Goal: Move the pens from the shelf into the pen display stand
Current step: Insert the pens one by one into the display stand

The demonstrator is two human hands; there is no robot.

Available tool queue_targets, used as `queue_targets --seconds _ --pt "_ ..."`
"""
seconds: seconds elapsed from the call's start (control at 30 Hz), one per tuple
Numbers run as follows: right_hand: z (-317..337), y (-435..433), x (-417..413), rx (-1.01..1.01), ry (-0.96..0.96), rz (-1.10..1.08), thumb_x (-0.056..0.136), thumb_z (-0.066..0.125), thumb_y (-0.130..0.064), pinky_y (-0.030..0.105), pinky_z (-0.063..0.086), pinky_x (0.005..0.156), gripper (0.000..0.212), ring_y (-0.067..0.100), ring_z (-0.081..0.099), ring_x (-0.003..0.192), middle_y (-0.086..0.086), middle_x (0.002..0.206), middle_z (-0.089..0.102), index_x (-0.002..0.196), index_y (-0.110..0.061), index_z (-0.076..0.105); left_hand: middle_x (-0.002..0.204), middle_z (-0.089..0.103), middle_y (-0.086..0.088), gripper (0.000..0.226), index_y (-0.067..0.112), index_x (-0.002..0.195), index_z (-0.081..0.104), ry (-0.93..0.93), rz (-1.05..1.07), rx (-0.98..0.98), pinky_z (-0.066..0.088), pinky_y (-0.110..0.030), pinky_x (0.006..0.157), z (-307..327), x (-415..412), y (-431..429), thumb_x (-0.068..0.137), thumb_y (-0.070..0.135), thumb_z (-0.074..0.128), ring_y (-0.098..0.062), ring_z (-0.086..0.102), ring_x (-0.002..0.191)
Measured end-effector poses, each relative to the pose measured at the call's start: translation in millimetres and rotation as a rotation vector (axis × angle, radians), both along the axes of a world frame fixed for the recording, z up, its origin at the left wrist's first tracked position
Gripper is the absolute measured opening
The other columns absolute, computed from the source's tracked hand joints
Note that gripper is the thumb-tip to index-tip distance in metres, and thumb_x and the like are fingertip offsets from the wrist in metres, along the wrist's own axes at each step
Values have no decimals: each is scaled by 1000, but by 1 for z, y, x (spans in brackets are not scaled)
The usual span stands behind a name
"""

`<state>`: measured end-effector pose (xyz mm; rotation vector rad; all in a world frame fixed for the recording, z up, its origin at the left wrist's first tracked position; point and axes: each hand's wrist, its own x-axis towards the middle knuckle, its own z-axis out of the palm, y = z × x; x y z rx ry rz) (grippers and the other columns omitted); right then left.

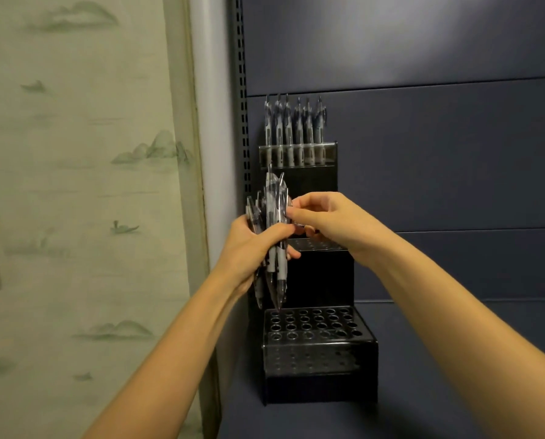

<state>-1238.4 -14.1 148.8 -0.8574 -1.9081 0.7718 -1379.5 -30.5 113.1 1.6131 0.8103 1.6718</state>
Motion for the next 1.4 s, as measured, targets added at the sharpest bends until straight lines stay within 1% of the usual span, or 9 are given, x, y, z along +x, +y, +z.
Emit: queue_targets --seconds 0.2,0.33,0.47,0.6,0.7,0.8,0.93,1.0,1.4 --pt "12 5 5 -10 -13 -54 96 54 -24 17 38 59 14 3 56 66 -6 75 60 82 -20 52 85 75 -5 16 11 95 69 -56 7 14 56 -27 59 5 9 8 84 0 64 -17 70 67" --pt "23 15 9 9 72 -63 96 53 -22 21 45 65 14 7 54 71 1 89 64 84 -18 48 68 72 -1 5 9 85 65 -72 24 -3 57 -29 53 16 9 14 86 4 63 -19 68 55" --pt "39 26 11 27 198 -36 97 53 -20 19 49 61 15 4 60 67 -2 88 65 84 -19 45 51 62 -2 8 5 80 58 -134 72 1 58 -32 53 33 3 24 86 4 64 -21 65 48" --pt "60 39 9 110 288 -67 97 51 -18 16 51 56 22 4 59 64 -2 79 62 76 -18 45 47 59 1 11 9 78 58 -114 174 56 58 -33 56 57 -5 37 84 3 65 -18 65 48" --pt "86 54 17 166 406 -136 97 51 -18 15 52 51 16 9 55 67 10 93 60 83 -19 43 47 59 2 9 11 81 59 -53 224 67 56 -26 54 70 -15 45 85 4 63 -15 64 46" --pt "108 71 21 302 381 -237 96 53 -20 19 50 56 18 15 60 81 15 108 61 82 -24 42 50 60 2 7 9 86 59 -22 240 65 56 -27 55 78 -23 52 84 5 65 -15 63 46" --pt "130 83 14 462 337 -360 94 55 -25 41 54 83 20 21 65 91 1 97 64 81 -31 41 56 62 -2 9 8 86 61 19 253 68 55 -26 52 87 -27 60 82 7 69 -15 64 46" --pt "140 89 10 511 321 -407 93 55 -27 48 53 86 17 21 65 91 0 98 65 84 -30 41 53 63 1 9 9 85 62 30 248 66 57 -27 54 89 -28 64 82 8 70 -15 64 47" --pt "165 110 -3 592 213 -515 96 53 -28 43 51 89 17 21 60 96 -3 98 56 106 -15 48 54 64 2 7 11 81 64 23 236 68 55 -26 53 91 -34 76 81 9 71 -15 63 47"
